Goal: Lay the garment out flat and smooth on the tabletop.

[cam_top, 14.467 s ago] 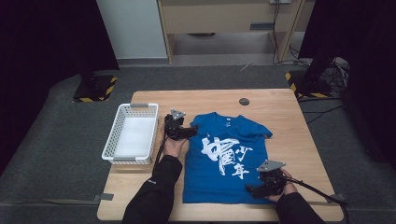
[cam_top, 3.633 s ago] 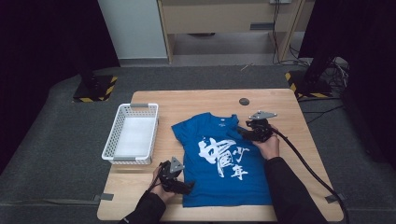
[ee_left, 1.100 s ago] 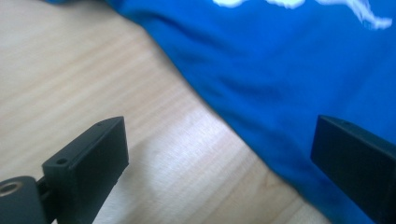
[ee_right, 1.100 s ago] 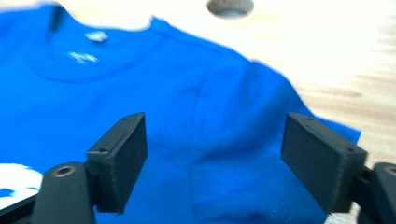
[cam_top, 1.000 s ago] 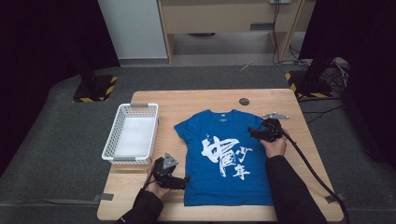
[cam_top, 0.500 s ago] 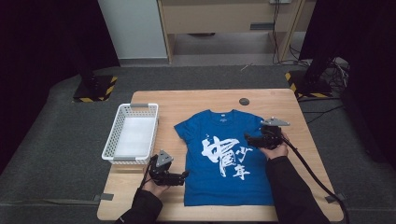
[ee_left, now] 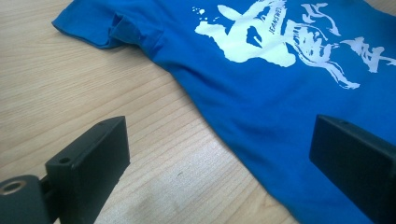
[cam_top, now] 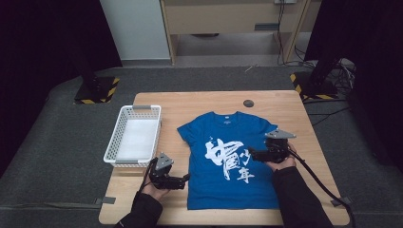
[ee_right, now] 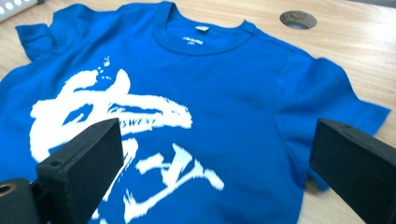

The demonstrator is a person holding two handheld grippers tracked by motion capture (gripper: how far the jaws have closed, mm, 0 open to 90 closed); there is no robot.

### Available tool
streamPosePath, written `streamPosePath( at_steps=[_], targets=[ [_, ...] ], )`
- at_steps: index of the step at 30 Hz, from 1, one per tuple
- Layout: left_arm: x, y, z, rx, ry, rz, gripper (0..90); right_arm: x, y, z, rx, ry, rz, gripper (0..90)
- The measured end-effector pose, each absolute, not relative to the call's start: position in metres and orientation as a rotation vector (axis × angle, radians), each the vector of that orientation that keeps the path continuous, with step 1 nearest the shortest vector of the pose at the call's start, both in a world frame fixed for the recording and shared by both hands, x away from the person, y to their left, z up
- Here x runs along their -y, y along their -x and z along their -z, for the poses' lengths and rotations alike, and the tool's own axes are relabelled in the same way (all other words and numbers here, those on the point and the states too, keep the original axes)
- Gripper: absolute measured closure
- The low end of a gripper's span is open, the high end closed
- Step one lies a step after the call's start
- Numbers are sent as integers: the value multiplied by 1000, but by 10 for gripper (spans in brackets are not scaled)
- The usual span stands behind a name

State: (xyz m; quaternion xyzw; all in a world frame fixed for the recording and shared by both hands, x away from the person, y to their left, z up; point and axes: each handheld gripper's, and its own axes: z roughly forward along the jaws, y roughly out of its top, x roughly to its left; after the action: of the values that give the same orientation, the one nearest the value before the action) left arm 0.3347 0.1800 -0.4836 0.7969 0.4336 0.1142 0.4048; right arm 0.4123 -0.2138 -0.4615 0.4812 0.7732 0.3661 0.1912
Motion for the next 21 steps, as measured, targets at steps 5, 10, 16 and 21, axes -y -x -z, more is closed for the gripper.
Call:
streamPosePath(
  at_steps=[5, 10, 16, 21],
  targets=[
    [-179, -333, 483, -1087, -2026, -289, 47, 219, -401, 462, -2194, -1343, -1024, 32],
    [-179, -332, 486, -1080, -2065, -278, 43, 224, -388, 461, -2186, -1327, -1036, 20],
    [-185, -330, 488, -1108, -2098, -287, 42, 235, -378, 460, -2178, -1338, -1051, 13],
    [-196, -327, 490, -1132, -2114, -278, 41, 248, -368, 461, -2184, -1354, -1035, 18]
  ],
)
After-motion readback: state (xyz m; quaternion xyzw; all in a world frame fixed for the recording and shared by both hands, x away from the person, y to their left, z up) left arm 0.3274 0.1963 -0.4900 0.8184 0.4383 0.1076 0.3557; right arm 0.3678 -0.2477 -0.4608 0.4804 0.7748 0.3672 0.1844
